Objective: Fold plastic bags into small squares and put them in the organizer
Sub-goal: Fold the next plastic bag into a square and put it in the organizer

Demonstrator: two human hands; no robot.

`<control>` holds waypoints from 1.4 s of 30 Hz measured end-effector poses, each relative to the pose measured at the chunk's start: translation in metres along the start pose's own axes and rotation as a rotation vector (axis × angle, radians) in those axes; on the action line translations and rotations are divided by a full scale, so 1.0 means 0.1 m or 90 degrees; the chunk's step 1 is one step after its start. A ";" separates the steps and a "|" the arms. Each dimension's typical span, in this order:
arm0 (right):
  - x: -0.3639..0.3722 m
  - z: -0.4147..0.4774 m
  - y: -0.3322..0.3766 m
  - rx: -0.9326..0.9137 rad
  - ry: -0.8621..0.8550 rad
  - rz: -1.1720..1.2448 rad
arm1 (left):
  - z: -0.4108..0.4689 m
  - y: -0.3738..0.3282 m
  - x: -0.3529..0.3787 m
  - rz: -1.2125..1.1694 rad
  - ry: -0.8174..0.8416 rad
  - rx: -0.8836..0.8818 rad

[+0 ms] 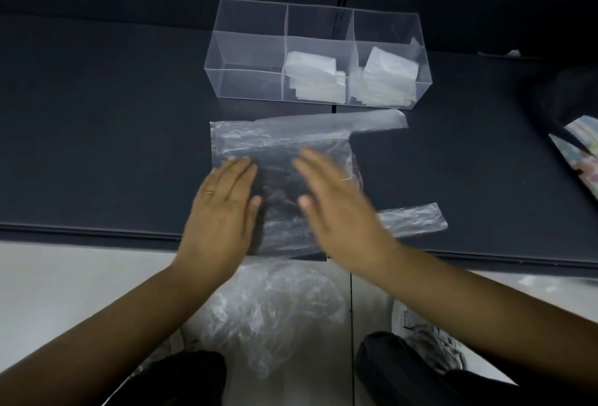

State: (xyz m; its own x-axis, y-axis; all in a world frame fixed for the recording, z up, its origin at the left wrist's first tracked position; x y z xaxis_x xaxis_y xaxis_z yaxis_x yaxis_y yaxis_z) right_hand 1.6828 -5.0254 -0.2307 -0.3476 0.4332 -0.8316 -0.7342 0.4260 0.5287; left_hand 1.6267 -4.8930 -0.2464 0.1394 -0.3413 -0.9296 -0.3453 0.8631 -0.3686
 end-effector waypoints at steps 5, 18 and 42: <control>0.52 0.07 -0.22 -0.037 0.140 -0.180 | -0.03 0.16 0.40 0.182 0.090 0.026; -0.56 -0.89 -1.19 0.245 -0.104 -0.268 | -0.36 0.35 0.12 0.086 -0.033 0.210; -0.56 -0.89 -0.47 0.093 0.013 0.034 | -0.23 0.59 -0.51 -0.339 0.269 -0.093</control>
State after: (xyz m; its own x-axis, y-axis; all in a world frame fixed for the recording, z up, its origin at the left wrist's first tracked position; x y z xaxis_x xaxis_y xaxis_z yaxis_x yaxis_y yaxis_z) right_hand 1.6850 -5.1408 -0.2242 -0.3965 0.4427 -0.8043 -0.6226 0.5142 0.5899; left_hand 1.5781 -4.8330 -0.2210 -0.0384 -0.8455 -0.5326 -0.4562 0.4891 -0.7435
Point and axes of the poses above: each hand's wrist, its own z-axis towards the middle knuckle, its own x-axis out of the palm, y = z × x, the point moved 8 cm from there along z, towards the middle knuckle, and after that the axes turned 15 degrees about -x, right-handed, at the moved point
